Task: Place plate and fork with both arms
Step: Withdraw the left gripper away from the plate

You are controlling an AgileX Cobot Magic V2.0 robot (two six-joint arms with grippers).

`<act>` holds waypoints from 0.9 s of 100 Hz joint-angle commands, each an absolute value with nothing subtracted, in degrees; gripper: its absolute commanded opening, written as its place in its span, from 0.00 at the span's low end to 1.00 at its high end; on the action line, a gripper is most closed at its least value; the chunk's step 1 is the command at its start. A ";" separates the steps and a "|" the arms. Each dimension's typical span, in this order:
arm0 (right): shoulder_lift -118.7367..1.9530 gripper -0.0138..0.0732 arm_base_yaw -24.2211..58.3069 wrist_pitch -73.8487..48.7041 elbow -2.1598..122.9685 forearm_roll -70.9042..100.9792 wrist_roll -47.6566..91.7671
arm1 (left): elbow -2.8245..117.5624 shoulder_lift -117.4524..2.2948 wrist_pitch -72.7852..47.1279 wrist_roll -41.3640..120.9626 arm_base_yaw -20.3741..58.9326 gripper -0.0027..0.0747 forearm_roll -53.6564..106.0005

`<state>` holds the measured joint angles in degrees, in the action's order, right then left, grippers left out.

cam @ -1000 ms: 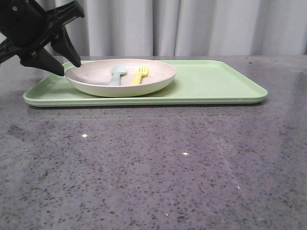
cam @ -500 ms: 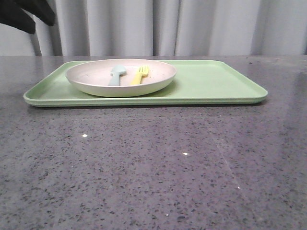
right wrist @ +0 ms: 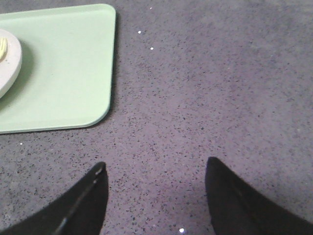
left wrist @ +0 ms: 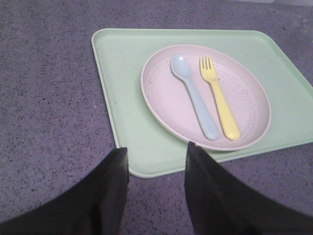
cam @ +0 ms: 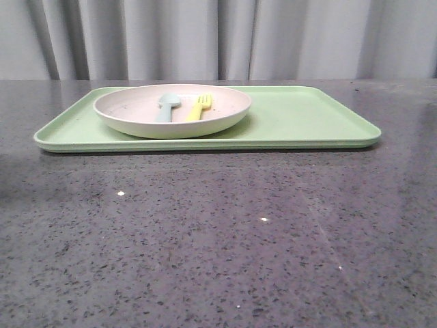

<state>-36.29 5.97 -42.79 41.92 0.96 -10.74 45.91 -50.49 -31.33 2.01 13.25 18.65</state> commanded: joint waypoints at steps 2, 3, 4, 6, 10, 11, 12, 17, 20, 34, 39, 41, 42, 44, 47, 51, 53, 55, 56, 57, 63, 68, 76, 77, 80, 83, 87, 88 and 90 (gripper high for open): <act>-39.99 0.68 7.65 -38.25 45.69 0.92 -10.05 | 46.15 -46.80 -29.86 1.59 13.18 0.40 18.87; -40.26 0.68 7.94 -38.25 45.89 0.92 -10.05 | 45.99 -46.34 -29.90 1.59 13.18 0.40 18.87; -40.80 0.68 8.09 -38.25 46.33 0.92 -10.05 | 45.98 -46.12 -30.17 1.59 13.18 0.40 18.77; -41.35 0.68 8.55 -38.25 47.05 0.92 -10.05 | 45.74 -45.49 -30.32 1.59 13.18 0.40 18.78; -43.03 0.68 9.47 -38.25 48.37 0.92 -10.00 | 45.44 -44.28 -30.70 1.59 13.18 0.40 18.78; -43.31 0.68 9.63 -38.25 48.95 0.92 -10.00 | 45.42 -44.10 -30.86 1.59 13.18 0.40 18.78; -43.88 0.68 9.78 -38.25 49.25 0.92 -10.00 | 45.42 -43.75 -30.96 1.59 13.18 0.40 18.66; -45.90 0.68 11.00 -38.41 51.53 0.92 -10.00 | 45.27 -42.65 -31.78 1.59 13.18 0.40 18.16; -47.27 0.68 11.67 -38.65 53.31 0.92 -10.00 | 45.16 -42.09 -32.28 1.59 13.18 0.40 17.73; -55.39 0.67 15.09 -41.77 61.88 0.92 -10.00 | 45.18 -40.03 -34.61 1.59 13.18 0.40 15.39; -58.50 0.67 16.44 -43.63 65.21 0.92 -10.00 | 45.03 -39.26 -34.87 1.59 13.18 0.40 13.99; -59.84 0.67 17.03 -44.54 66.65 0.92 -10.00 | 45.03 -38.92 -34.87 1.59 13.18 0.40 13.62; -60.77 0.67 17.22 -44.82 67.13 0.92 -10.00 | 45.03 -38.67 -34.87 1.59 13.18 0.40 13.50; -62.11 0.67 17.80 -45.66 68.55 0.92 -10.00 | 45.03 -38.54 -34.87 1.59 13.18 0.40 13.22; -63.86 0.67 18.57 -46.75 70.48 0.92 -10.00 | 44.99 -37.97 -34.87 1.59 13.18 0.40 13.08; -66.55 0.67 19.74 -48.22 73.25 0.92 -10.00 | 44.99 -37.67 -35.00 1.59 13.18 0.40 13.08; -67.39 0.67 20.33 -48.85 74.63 0.92 -10.00 | 44.99 -37.42 -35.20 1.59 13.18 0.40 13.08; -68.69 0.67 20.91 -49.47 76.02 0.92 -10.00 | 44.99 -37.29 -35.33 1.59 13.18 0.40 12.99; -69.56 0.67 21.09 -49.68 76.47 0.92 -10.00 | 44.99 -37.19 -35.45 1.59 13.18 0.40 12.99; -69.99 0.67 21.44 -50.05 76.92 0.92 -10.00 | 44.99 -37.15 -35.46 1.59 13.18 0.40 12.99; -73.78 0.67 22.80 -51.20 80.89 0.92 -10.00 | 44.99 -37.16 -36.05 1.59 13.18 0.40 12.99; -76.67 0.67 23.88 -52.03 83.79 0.92 -10.00 | 44.90 -37.16 -36.33 1.59 13.18 0.40 12.99; -81.07 0.67 25.74 -53.66 88.67 0.92 -10.00 | 44.90 -37.16 -36.33 1.59 13.18 0.40 12.99; -81.85 0.67 25.88 -53.78 89.07 0.92 -10.00 | 44.90 -37.16 -36.33 1.59 13.18 0.40 12.99; -83.37 0.67 26.65 -54.34 90.65 0.92 -10.00 | 44.90 -37.16 -36.33 1.59 13.18 0.40 12.99; -84.90 0.67 27.29 -55.01 92.56 0.92 -10.00 | 44.90 -37.16 -36.33 1.59 13.18 0.40 12.99; -87.15 0.67 28.24 -55.66 94.43 0.92 -10.05 | 44.90 -37.16 -36.33 1.59 13.18 0.40 12.99; -87.52 0.67 28.40 -55.95 95.20 0.92 -10.05 | 44.90 -37.16 -36.20 1.59 13.18 0.40 12.99; -88.66 0.67 28.84 -56.41 96.34 0.92 -10.05 | 44.90 -37.16 -36.22 1.59 13.18 0.40 12.99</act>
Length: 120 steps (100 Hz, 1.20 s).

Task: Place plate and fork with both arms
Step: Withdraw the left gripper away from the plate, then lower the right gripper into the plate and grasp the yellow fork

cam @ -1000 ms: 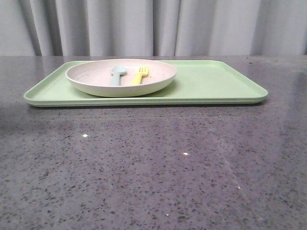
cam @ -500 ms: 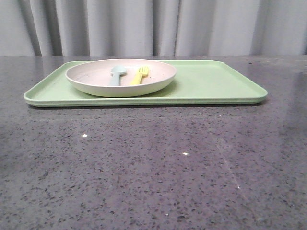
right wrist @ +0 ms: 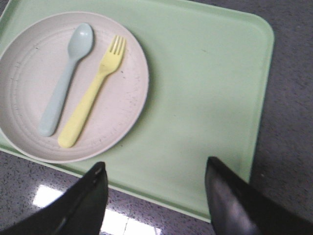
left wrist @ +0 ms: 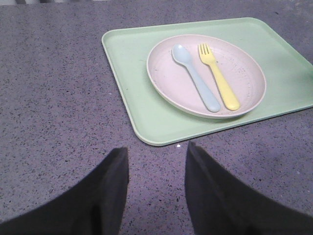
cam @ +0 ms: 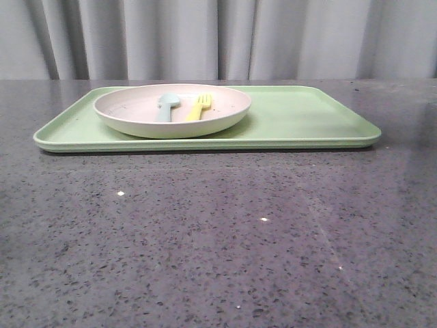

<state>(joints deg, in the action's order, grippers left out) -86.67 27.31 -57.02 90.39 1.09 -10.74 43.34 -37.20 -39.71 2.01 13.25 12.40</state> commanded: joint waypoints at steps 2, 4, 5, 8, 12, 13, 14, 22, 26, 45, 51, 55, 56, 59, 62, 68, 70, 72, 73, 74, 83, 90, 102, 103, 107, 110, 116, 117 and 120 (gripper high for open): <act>-89.79 0.67 29.25 -56.84 97.10 0.92 -10.10 | 44.90 -37.16 -36.22 1.59 13.18 0.40 12.99; -90.91 0.67 29.64 -57.12 98.20 0.92 -10.10 | 44.90 -37.16 -36.22 1.59 13.18 0.40 12.99; -91.28 0.67 29.75 -57.40 98.92 0.92 -10.15 | 44.90 -37.16 -36.22 1.59 13.18 0.40 12.99; -93.10 0.67 30.20 -57.95 100.41 0.92 -10.46 | 44.90 -37.16 -36.22 1.59 13.18 0.40 12.99; -94.92 0.67 30.77 -58.75 102.55 0.92 -10.82 | 44.90 -37.16 -36.22 1.59 13.18 0.40 12.99; -95.64 0.67 30.87 -58.84 102.89 0.92 -10.82 | 44.90 -37.16 -36.22 1.59 13.18 0.40 12.99; -95.99 0.67 31.07 -59.06 103.57 0.92 -10.94 | 44.90 -37.16 -36.22 1.59 13.18 0.40 12.99; -100.08 0.67 31.96 -60.25 107.29 0.92 -11.52 | 44.90 -37.16 -36.22 1.59 13.18 0.40 12.99; -101.67 0.67 32.56 -60.84 109.12 0.92 -12.30 | 44.90 -37.16 -36.22 1.59 13.18 0.40 12.99; -109.84 0.67 34.71 -64.19 116.92 0.86 -14.71 | 44.90 -37.16 -36.22 1.59 13.18 0.40 12.99; -111.81 0.67 35.07 -65.03 118.75 0.86 -16.58 | 44.90 -37.16 -36.22 1.59 13.18 0.40 12.99; -113.22 0.67 35.20 -65.54 120.02 0.86 -18.02 | 44.90 -37.16 -36.22 1.59 13.18 0.40 12.99; -113.45 0.67 35.20 -65.79 120.43 0.86 -18.25 | 44.90 -37.16 -36.22 1.59 13.18 0.40 12.99; -114.54 0.67 35.20 -66.24 121.21 0.86 -19.25 | 44.90 -37.16 -36.22 1.59 13.18 0.40 12.99; -115.33 0.67 35.20 -66.50 121.85 0.86 -19.73 | 44.90 -37.16 -36.22 1.59 13.18 0.40 12.99; -116.58 0.67 35.20 -66.81 122.77 0.86 -20.45 | 44.90 -37.16 -36.22 1.59 13.18 0.40 13.09; -117.05 0.67 35.20 -66.81 122.94 0.86 -20.67 | 44.90 -37.16 -36.22 1.59 13.18 0.40 13.09; -117.38 0.67 35.20 -66.81 123.08 0.86 -21.04 | 44.90 -37.16 -36.22 1.59 13.18 0.40 13.20; -117.46 0.67 35.20 -66.81 123.14 0.86 -21.24 | 44.90 -37.16 -36.22 1.59 13.18 0.40 13.30; -117.73 0.67 35.20 -66.81 123.14 0.86 -21.35 | 44.90 -37.16 -36.22 1.59 13.18 0.40 13.30; -118.95 0.67 35.20 -66.58 123.14 0.86 -22.05 | 44.90 -37.16 -36.22 1.59 13.18 0.40 13.88; -119.55 0.67 35.20 -66.32 123.14 0.86 -22.51 | 44.90 -37.16 -36.22 1.59 13.18 0.40 13.97; -120.43 0.67 35.20 -65.91 123.14 0.86 -23.71 | 44.90 -37.16 -36.22 1.59 13.18 0.40 14.11; -120.49 0.67 35.20 -65.91 123.14 0.86 -23.76 | 44.90 -37.16 -36.22 1.59 13.18 0.40 14.11; -120.89 0.67 35.20 -65.91 123.14 0.86 -23.76 | 44.90 -37.16 -36.22 1.59 13.18 0.40 14.11; -121.21 0.67 35.20 -65.84 123.14 0.86 -23.76 | 44.90 -37.16 -36.22 1.59 13.18 0.40 14.25; -121.79 0.67 35.20 -65.90 123.14 0.92 -23.76 | 44.90 -37.16 -36.22 1.59 13.18 0.40 14.52; -121.82 0.67 35.20 -65.90 123.14 0.92 -23.76 | 44.90 -37.16 -36.22 1.59 13.18 0.40 14.50; -122.12 0.67 35.20 -65.98 123.14 1.02 -23.76 | 44.90 -37.16 -36.22 1.59 13.18 0.40 14.50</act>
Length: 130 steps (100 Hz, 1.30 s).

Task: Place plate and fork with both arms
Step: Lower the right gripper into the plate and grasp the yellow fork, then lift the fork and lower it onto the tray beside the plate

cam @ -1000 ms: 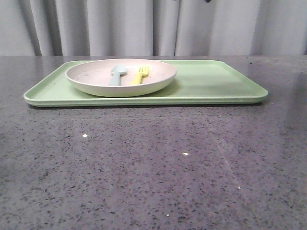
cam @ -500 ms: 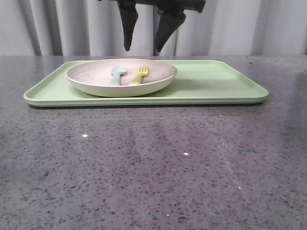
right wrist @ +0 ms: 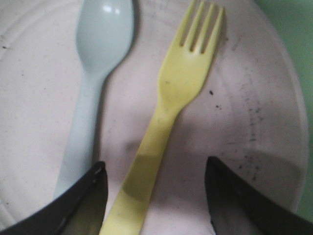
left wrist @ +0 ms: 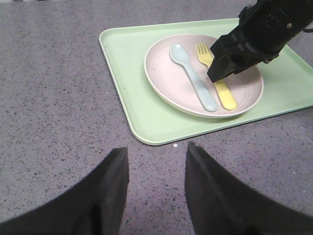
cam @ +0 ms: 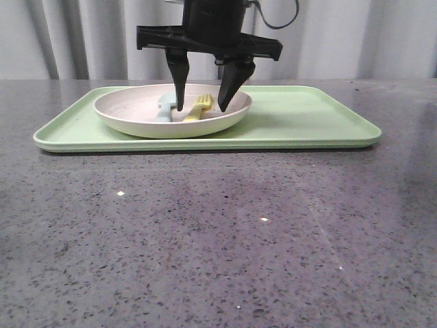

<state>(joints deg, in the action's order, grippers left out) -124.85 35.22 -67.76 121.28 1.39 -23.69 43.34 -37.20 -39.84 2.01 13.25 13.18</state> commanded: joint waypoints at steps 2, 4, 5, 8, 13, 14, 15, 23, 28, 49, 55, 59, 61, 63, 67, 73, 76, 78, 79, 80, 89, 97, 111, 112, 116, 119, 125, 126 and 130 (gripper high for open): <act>-122.29 0.67 35.20 -65.98 123.14 1.02 -23.76 | 44.90 -37.16 -36.22 1.59 13.18 0.40 14.50; -122.36 0.67 35.20 -65.98 123.14 1.08 -23.76 | 44.90 -37.16 -36.22 1.59 13.18 0.40 14.50; -122.44 0.67 35.20 -65.98 123.14 1.07 -23.76 | 44.90 -37.16 -36.22 1.59 13.18 0.40 14.50; -122.64 0.67 35.20 -66.03 123.14 1.07 -23.76 | 44.90 -37.16 -36.22 1.59 13.18 0.40 14.50; -122.71 0.66 35.20 -65.85 123.14 1.07 -23.76 | 44.90 -37.16 -36.22 1.59 13.18 0.40 14.50; -122.71 0.66 35.20 -65.84 123.14 1.07 -23.76 | 44.90 -37.16 -36.22 1.59 13.18 0.40 14.50; -122.71 0.65 35.20 -65.78 123.14 1.07 -23.76 | 44.90 -37.16 -36.22 1.59 13.18 0.40 14.50; -122.92 0.56 35.20 -65.70 123.14 1.07 -23.76 | 44.90 -37.16 -36.22 1.59 13.18 0.40 14.50; -123.00 0.48 35.20 -65.90 123.14 1.07 -23.76 | 44.90 -37.16 -36.22 1.59 13.18 0.40 14.50; -123.00 0.19 35.20 -65.51 123.14 1.07 -23.76 | 44.90 -37.16 -36.22 1.59 13.18 0.40 14.50; -123.00 0.15 35.15 -65.51 123.14 1.07 -23.76 | 44.90 -37.16 -36.22 1.59 13.18 0.40 14.50; -122.92 0.14 35.15 -65.51 123.14 1.07 -23.76 | 44.90 -37.16 -36.22 1.59 13.18 0.40 14.50; -122.92 0.14 35.15 -65.51 123.14 1.07 -23.76 | 44.90 -37.16 -36.22 1.59 13.18 0.40 14.50; -122.83 0.14 35.15 -65.51 123.19 1.07 -23.76 | 44.90 -37.16 -36.22 1.59 13.18 0.40 14.50; -122.74 0.14 35.15 -65.51 123.27 1.07 -23.76 | 44.90 -37.16 -36.22 1.59 13.18 0.40 14.50; -122.25 0.14 35.15 -65.64 123.33 1.07 -23.76 | 44.90 -37.16 -36.22 1.59 13.18 0.40 14.50; -121.88 0.14 35.10 -65.68 123.33 1.07 -23.76 | 44.90 -37.16 -36.22 1.59 13.18 0.40 14.50; -121.65 0.14 35.11 -65.71 123.33 1.01 -23.76 | 44.90 -37.16 -36.22 1.59 13.18 0.40 14.50; -121.59 0.14 35.11 -65.71 123.33 0.93 -23.76 | 44.90 -37.16 -36.22 1.59 13.18 0.40 14.50; -121.38 0.14 35.11 -65.71 123.40 0.94 -23.76 | 44.90 -37.16 -36.22 1.59 13.18 0.40 14.50; -119.57 0.14 35.11 -66.02 123.45 0.00 -23.76 | 44.90 -37.16 -36.22 1.59 13.18 0.40 14.50; -117.81 0.14 35.02 -66.83 123.45 -2.32 -23.76 | 44.90 -37.16 -36.22 1.59 13.18 0.40 14.50; -114.47 0.14 33.88 -68.95 123.45 -4.56 -23.76 | 44.90 -37.16 -36.22 1.59 13.18 0.40 14.50; -114.34 0.14 33.79 -69.09 123.45 -4.65 -23.76 | 44.90 -37.16 -36.22 1.59 13.18 0.40 14.50; -113.45 0.14 33.23 -70.15 123.45 -5.18 -23.76 | 44.90 -37.16 -36.22 1.59 13.18 0.40 14.50; -112.80 0.14 32.78 -70.90 123.45 -5.46 -23.64 | 44.90 -37.16 -36.22 1.59 13.18 0.40 14.50; -111.66 0.14 31.74 -73.03 123.45 -5.96 -23.20 | 44.90 -37.16 -36.22 1.59 13.18 0.40 14.50; -111.56 0.14 31.61 -73.29 123.45 -5.97 -22.96 | 44.90 -37.16 -36.22 1.59 13.18 0.40 14.50; -110.92 0.14 30.88 -74.83 123.45 -6.38 -22.31 | 44.90 -37.16 -36.22 1.59 13.18 0.40 14.50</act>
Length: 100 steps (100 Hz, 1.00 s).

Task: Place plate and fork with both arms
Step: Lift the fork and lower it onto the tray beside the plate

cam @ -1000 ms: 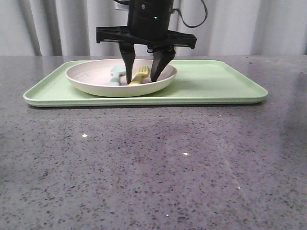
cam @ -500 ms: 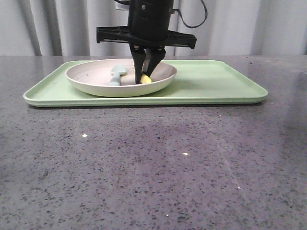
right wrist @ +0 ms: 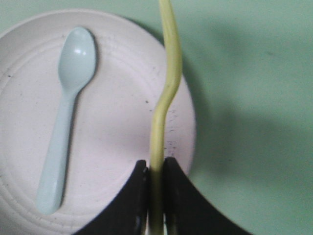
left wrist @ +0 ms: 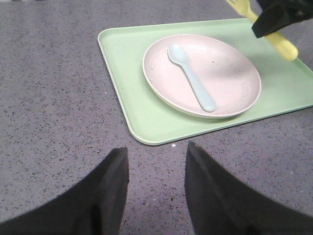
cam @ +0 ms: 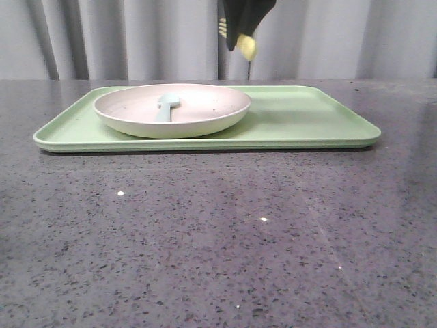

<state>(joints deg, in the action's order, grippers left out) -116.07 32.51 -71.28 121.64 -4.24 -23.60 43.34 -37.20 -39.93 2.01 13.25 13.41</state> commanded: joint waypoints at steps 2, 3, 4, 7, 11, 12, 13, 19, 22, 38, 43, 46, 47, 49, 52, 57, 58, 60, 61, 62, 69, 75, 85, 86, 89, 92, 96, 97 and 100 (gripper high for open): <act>-110.75 0.14 30.54 -75.57 123.45 -6.67 -21.90 | 44.90 -37.16 -36.22 1.59 13.18 0.40 14.50; -110.67 0.14 30.42 -75.81 123.45 -6.73 -21.62 | 44.90 -37.16 -36.22 1.59 13.18 0.40 14.50; -110.48 0.14 30.19 -76.04 123.45 -6.80 -21.48 | 44.90 -37.16 -36.22 1.59 13.18 0.40 14.50; -110.33 0.14 29.71 -77.14 123.45 -7.18 -21.05 | 44.90 -37.16 -36.22 1.59 13.18 0.40 14.50; -109.86 0.14 29.08 -77.14 123.30 -7.45 -20.55 | 44.90 -37.16 -36.22 1.59 13.18 0.40 14.50; -109.80 0.14 28.97 -77.14 123.14 -7.45 -20.54 | 44.90 -37.16 -36.22 1.59 13.18 0.40 14.50; -109.68 0.14 28.77 -77.14 123.13 -7.45 -20.54 | 44.90 -37.16 -36.22 1.59 13.18 0.40 14.50; -109.28 0.14 28.29 -77.14 123.06 -7.50 -20.54 | 44.90 -37.16 -36.22 1.59 13.18 0.40 14.50; -109.23 0.14 28.13 -77.14 123.06 -7.58 -20.54 | 44.90 -37.16 -36.22 1.59 13.18 0.40 14.50; -109.23 0.14 28.14 -77.09 122.37 -9.87 -20.54 | 44.90 -37.16 -36.22 1.59 13.18 0.40 14.50; -109.23 0.14 27.95 -77.09 121.53 -10.62 -20.54 | 44.90 -37.16 -36.22 1.59 13.18 0.40 14.50; -109.23 0.14 27.74 -77.09 120.92 -10.72 -20.54 | 44.90 -37.16 -36.22 1.59 13.18 0.40 14.50; -109.23 0.14 27.75 -77.09 120.57 -10.72 -20.54 | 44.90 -37.16 -36.22 1.59 13.18 0.40 14.50; -109.28 0.14 27.75 -77.09 120.00 -10.72 -20.54 | 44.90 -37.16 -36.22 1.59 13.18 0.40 14.50; -109.28 0.14 27.50 -77.09 119.12 -10.72 -20.54 | 44.90 -37.16 -36.22 1.59 13.18 0.40 14.50; -109.28 0.14 27.21 -76.94 117.54 -10.72 -20.54 | 44.90 -37.16 -36.22 1.59 13.18 0.40 14.50; -109.28 0.14 27.12 -76.84 117.29 -10.72 -20.54 | 44.90 -37.16 -36.22 1.59 13.18 0.40 14.50; -109.28 0.14 27.05 -76.75 116.54 -10.72 -20.54 | 44.90 -37.16 -36.22 1.59 13.18 0.40 14.50; -109.28 0.14 27.07 -76.57 116.02 -10.72 -20.54 | 44.90 -37.16 -36.22 1.59 13.18 0.40 14.50; -109.28 0.14 26.97 -76.49 115.77 -10.72 -20.54 | 44.90 -37.16 -36.22 1.59 13.18 0.40 14.50; -109.28 0.14 26.73 -75.88 113.45 -10.60 -20.60 | 44.90 -37.16 -36.22 1.59 13.18 0.40 14.50; -109.28 0.14 26.61 -75.11 111.65 -10.60 -20.60 | 44.90 -37.16 -36.22 1.59 13.18 0.40 14.50; -109.28 0.14 26.55 -73.96 109.86 -10.35 -20.60 | 44.90 -37.16 -36.22 1.59 13.18 0.40 14.50; -109.28 0.14 26.55 -73.80 109.77 -10.21 -20.60 | 44.90 -37.16 -36.22 1.59 13.18 0.40 14.50; -109.28 0.14 26.55 -73.49 109.37 -9.99 -20.60 | 44.90 -37.16 -36.22 1.59 13.18 0.40 14.50; -109.28 0.14 26.55 -73.34 109.25 -9.86 -20.60 | 44.90 -37.16 -36.22 1.59 13.18 0.40 14.50; -109.28 0.14 26.55 -73.11 109.26 -9.68 -20.60 | 44.90 -37.16 -36.22 1.59 13.18 0.40 14.50; -109.28 0.14 26.55 -73.00 109.26 -9.68 -20.60 | 44.90 -37.16 -36.22 1.59 13.18 0.40 14.50; -109.28 0.15 26.55 -72.70 109.26 -9.68 -20.60 | 44.90 -37.16 -36.22 1.59 13.18 0.40 14.50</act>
